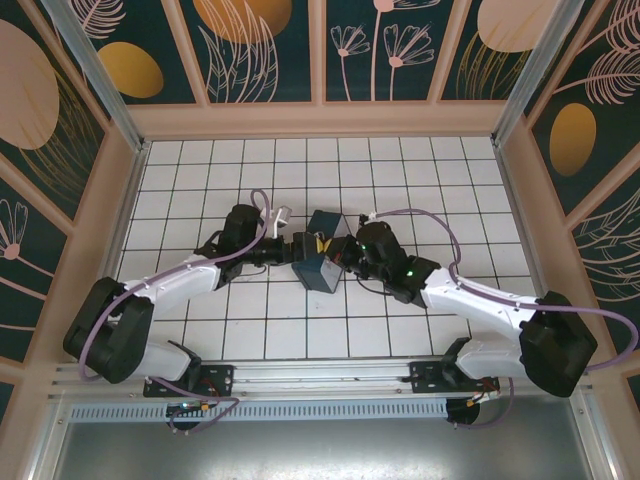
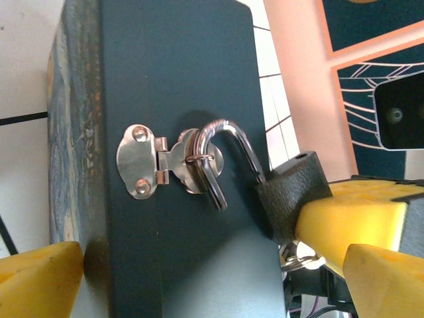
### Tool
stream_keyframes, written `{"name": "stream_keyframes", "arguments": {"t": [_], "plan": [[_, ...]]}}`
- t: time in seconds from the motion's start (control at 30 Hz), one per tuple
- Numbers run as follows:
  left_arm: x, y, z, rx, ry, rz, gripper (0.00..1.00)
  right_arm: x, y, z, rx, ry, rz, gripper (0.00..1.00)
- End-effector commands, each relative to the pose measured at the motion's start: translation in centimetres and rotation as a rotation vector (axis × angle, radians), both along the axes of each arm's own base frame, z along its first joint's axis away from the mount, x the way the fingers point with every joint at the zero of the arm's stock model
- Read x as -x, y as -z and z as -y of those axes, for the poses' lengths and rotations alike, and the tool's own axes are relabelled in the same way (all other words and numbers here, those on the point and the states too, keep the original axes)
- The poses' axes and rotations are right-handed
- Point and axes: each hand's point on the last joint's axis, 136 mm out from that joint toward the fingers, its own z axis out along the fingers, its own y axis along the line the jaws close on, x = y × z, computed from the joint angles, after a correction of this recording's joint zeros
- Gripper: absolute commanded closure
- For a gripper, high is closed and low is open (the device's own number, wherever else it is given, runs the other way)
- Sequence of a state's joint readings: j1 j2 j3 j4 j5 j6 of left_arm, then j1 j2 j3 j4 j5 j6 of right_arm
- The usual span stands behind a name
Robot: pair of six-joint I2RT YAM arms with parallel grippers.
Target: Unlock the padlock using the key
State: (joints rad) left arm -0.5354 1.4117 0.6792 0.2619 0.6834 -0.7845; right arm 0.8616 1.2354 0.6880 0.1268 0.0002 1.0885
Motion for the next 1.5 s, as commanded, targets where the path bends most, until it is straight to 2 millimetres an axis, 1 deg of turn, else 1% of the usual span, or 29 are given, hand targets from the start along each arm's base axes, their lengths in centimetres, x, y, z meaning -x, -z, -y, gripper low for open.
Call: {"name": "stream_keyframes", "arguments": {"t": [0.0,0.07,0.1,0.17,0.23,0.27,0.33,0.43,0.47,0.57,0.7,0.83,1.07,1.2,1.27,1.33,1.4,1.47], "plan": [[0.6,-2.7,1.4,0.100,0.067,0.050,0.01,-1.7,-2.9,0.1,-0.076,0.089,0.093,1.00],[0.0,-2.7,1.0,0.056,0.036,0.075,0.01,-1.7,-2.5,0.2,-0.014,0.048,0.081,1.00],[-0.6,-2.3,0.4,-0.006,0.006,0.089,0.01,-1.6,-2.2,0.4,0.006,0.021,0.072,1.00],[-1.4,-1.9,-0.4,-0.102,-0.028,0.121,0.01,-1.3,-1.4,1.2,0.045,0.002,0.031,1.00],[-2.0,-1.8,-1.1,-0.150,-0.064,0.140,0.01,-1.0,-1.0,1.9,0.062,0.000,0.017,1.00],[-2.0,-1.9,-1.1,-0.151,-0.067,0.142,0.01,-1.0,-1.0,2.2,0.056,0.016,0.007,1.00],[-2.6,-1.3,-1.8,-0.196,-0.108,0.137,0.01,-1.1,-1.4,2.5,0.025,0.033,-0.002,1.00],[-3.0,-1.1,-2.7,-0.254,-0.137,0.165,0.01,-1.5,-2.4,2.6,0.003,0.054,-0.011,1.00],[-3.0,-1.1,-2.6,-0.262,-0.125,0.172,0.01,-1.5,-2.8,2.4,-0.006,0.045,-0.011,1.00],[-2.7,0.2,-1.9,-0.279,-0.083,0.158,0.01,-1.8,-3.4,2.1,-0.010,0.034,-0.032,1.00],[-2.3,1.8,-0.9,-0.293,-0.049,0.140,0.01,-2.1,-3.7,2.1,-0.021,0.066,-0.055,1.00],[-1.9,2.8,-0.5,-0.298,-0.032,0.125,0.01,-2.4,-3.6,2.1,-0.038,0.101,-0.068,1.00],[-1.7,3.8,0.1,-0.296,-0.011,0.113,0.01,-2.8,-1.3,3.1,0.000,0.156,-0.079,1.00],[-1.2,4.4,0.4,-0.295,0.017,0.100,0.01,-3.6,-0.3,5.1,0.035,0.221,-0.073,1.00],[-0.9,4.8,0.4,-0.295,0.024,0.091,0.01,-4.1,0.2,5.5,0.025,0.230,-0.075,1.00],[-0.8,5.1,0.4,-0.300,0.026,0.081,0.02,-4.3,1.0,6.1,0.027,0.240,-0.102,1.00],[-0.9,5.3,0.2,-0.308,0.025,0.079,0.02,-4.3,1.7,6.4,0.023,0.227,-0.129,1.00],[-0.9,5.3,0.3,-0.306,0.026,0.082,0.02,-4.3,1.8,6.7,0.037,0.212,-0.138,1.00]]}}
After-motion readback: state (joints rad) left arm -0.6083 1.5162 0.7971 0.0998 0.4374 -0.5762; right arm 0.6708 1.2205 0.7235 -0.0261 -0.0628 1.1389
